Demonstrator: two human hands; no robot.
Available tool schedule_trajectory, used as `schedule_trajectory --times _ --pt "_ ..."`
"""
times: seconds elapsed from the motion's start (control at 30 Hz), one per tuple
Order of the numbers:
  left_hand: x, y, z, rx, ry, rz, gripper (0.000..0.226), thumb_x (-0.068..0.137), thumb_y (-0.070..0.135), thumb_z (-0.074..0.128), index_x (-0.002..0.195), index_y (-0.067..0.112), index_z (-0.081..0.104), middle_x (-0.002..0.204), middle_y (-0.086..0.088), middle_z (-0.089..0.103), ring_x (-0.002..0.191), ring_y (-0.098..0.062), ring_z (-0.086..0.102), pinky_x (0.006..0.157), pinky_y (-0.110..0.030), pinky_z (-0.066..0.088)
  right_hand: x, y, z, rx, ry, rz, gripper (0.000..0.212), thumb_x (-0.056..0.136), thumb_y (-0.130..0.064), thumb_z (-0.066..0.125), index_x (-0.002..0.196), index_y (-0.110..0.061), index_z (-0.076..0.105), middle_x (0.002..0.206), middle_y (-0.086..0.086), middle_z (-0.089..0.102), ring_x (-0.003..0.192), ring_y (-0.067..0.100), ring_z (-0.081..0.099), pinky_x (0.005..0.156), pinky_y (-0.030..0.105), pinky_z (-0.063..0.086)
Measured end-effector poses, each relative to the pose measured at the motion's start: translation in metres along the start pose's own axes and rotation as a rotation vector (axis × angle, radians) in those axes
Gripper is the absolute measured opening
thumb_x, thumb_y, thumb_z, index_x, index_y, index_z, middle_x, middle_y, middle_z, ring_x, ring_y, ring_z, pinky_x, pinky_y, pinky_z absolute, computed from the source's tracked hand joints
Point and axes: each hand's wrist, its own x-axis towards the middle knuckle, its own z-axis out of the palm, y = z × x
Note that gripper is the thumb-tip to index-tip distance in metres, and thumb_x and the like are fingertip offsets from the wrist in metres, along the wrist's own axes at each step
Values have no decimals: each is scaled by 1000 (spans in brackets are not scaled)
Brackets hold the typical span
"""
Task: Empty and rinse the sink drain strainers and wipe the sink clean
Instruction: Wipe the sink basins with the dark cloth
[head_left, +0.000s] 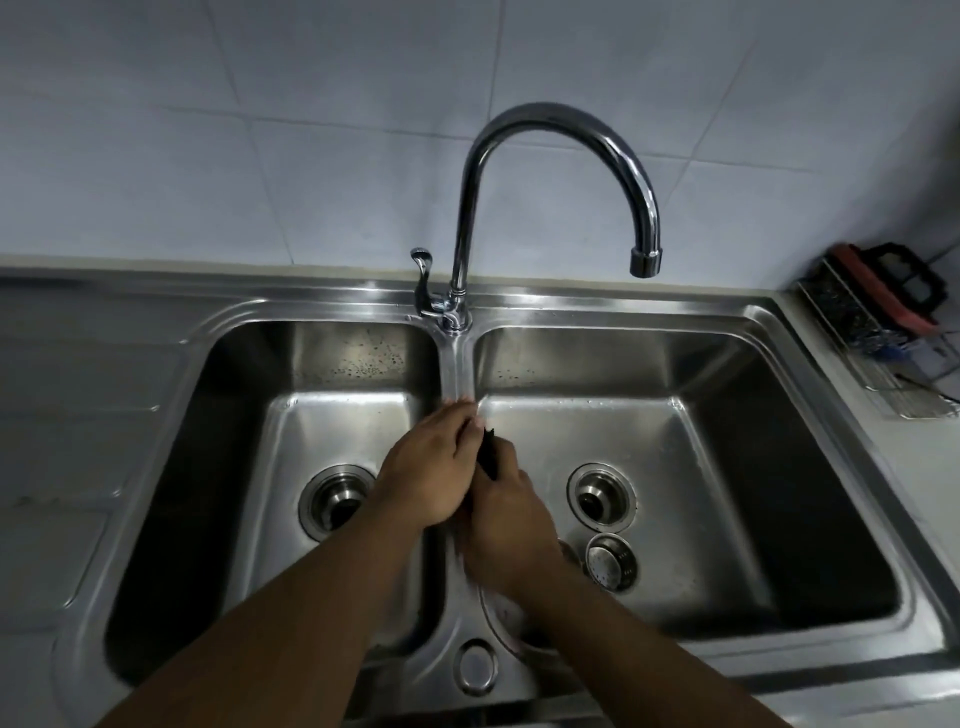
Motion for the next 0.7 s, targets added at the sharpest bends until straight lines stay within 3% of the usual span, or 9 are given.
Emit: schedule_trajectory --times 0.07,0.2,0.33,0.5,0.6,0.7 --pt "4 -1 -3 -44 29 -7 46 104 47 34 147 35 42 153 9 44 139 -12 41 114 -27 29 30 2 -4 -45 -48 29 63 97 -31 53 155 -24 28 157 4 19 115 31 48 93 43 51" --pt "9 -6 -8 -130 88 7 50 105 40 36 153 28 34 162 17 23 146 -5 29 119 -28 26 85 4 -16 -123 -83 49 64 96 -28 56 154 -27 29 155 8 19 118 38 50 95 45 52" --pt "-2 -16 -12 -172 69 46 45 106 38 36 150 30 40 152 8 46 138 -12 45 112 -31 37 128 4 -25 -271 -103 47 51 99 -27 52 148 -18 41 152 13 24 121 39 50 97 46 50" --pt "-8 -17 -13 -215 72 84 38 104 29 39 140 37 47 130 9 64 113 -15 61 93 -31 49 142 -3 -24 -242 -66 110 49 100 -28 50 147 -17 41 152 13 22 121 42 49 95 48 50" --pt "-9 -20 -14 -182 52 92 45 102 21 42 146 26 46 149 7 50 131 -13 51 106 -23 39 124 2 -13 -300 -41 62 49 101 -30 48 148 -20 38 150 12 24 118 38 50 90 46 53" --pt "-14 -21 -13 -140 18 111 54 98 27 45 151 28 37 157 11 36 137 -11 44 107 -19 32 113 9 -5 -330 -42 14 52 102 -31 45 152 -24 33 154 8 20 120 36 46 87 43 54"
